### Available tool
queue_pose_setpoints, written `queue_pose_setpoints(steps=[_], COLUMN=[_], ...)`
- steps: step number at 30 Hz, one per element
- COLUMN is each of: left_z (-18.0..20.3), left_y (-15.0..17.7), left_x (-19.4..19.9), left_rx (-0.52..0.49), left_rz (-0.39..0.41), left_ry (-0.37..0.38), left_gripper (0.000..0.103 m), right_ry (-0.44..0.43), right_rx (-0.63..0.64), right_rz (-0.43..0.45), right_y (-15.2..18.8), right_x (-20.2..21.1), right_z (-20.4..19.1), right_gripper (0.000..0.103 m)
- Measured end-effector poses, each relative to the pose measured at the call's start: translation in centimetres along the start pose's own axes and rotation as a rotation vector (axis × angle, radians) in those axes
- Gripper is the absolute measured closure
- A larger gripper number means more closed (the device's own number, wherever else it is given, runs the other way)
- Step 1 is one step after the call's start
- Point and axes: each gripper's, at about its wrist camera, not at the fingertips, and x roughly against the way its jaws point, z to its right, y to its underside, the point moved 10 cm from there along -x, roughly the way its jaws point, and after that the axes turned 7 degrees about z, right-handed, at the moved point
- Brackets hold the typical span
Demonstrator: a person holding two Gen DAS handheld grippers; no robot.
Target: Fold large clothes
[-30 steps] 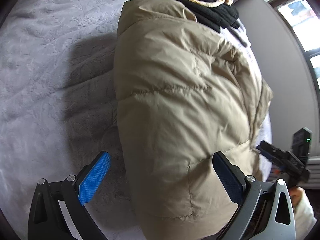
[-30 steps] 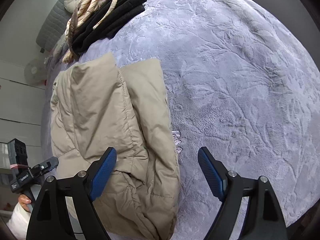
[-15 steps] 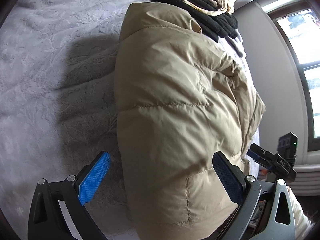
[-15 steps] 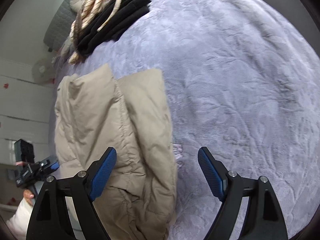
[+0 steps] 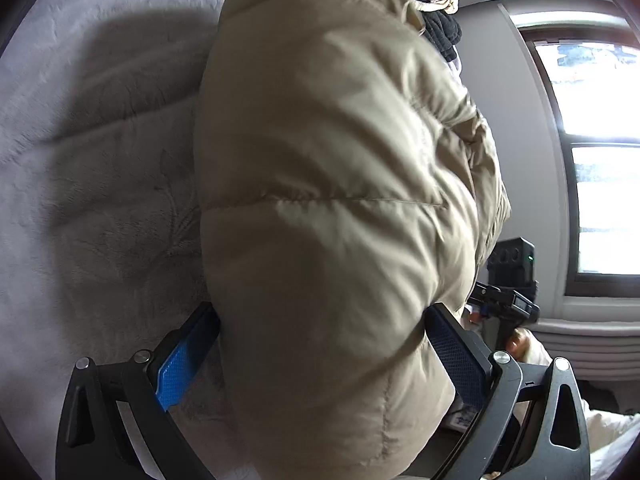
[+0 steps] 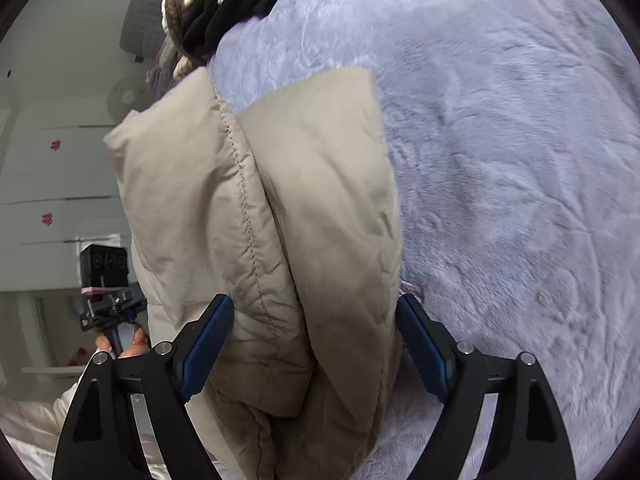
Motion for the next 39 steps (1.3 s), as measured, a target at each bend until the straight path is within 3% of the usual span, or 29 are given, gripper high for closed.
queue_pose_setpoints(steps=[1,9,13,16,18,19,23,30,36,39], left_z=[-0.3,-1.7,-1.5,-0.9,-0.3,0.1,1.5,2.6,-0.5,-3.4], left_y=[-0.1,-0.4,-0.6,-0.7,-0.7,-0.8,-1.0,-1.4,-3.0,-4.1], left_x=[-0.4,-2.3,-3.3,-3.3,-2.7,-2.3,-0.4,3.6,9.5,12.5], left_rx=[0.005,0.050,0.053,0.039,0.015,0.003,-0.030,-0.078,-0.072,-0.077], left_rz=[-0.009,-0.025,-0.019,0.012,0.035,0.048,0.083,0.133,0.171,0.181], left_ry=[0.023,0.107,0.092,0.040,0.021,0.018,0.041,0.092,0.108,0.100], left_gripper=[0.001,0.000,0.000,0.000,0.005,0.011,0.021,0.021,0.021,0.021], right_ry=[-0.009,-0.062,-0.072,-0.085,-0.104,-0.113,-0.146,-0.167,-0.184,-0.182], right_rx=[0.010,0.045,-0.032,-0.074,-0.092,-0.100,-0.092,-0.044,-0.016,0.004], right_rz=[-0.019,-0.091,-0.112,-0.098,-0.095,-0.087,-0.039,0.004,0.031,0.043], right_y=[-0.2,-1.8,-2.5,-2.6,-2.3,-2.2,-2.1,-1.0,-0.7,-0.3], right_x=[-0.7,-4.9,-6.5,-7.0,-7.3,-7.2,-6.3,-6.1,-8.8,-12.3], right_z=[-0.1,-1.0,-1.2,-1.8,-2.5,-2.8,-5.0,-10.0,-15.9,-19.7], right_gripper=[0.000,0.000,0.000,0.000,0.007,0.021,0.046,0.048,0.048,0.047])
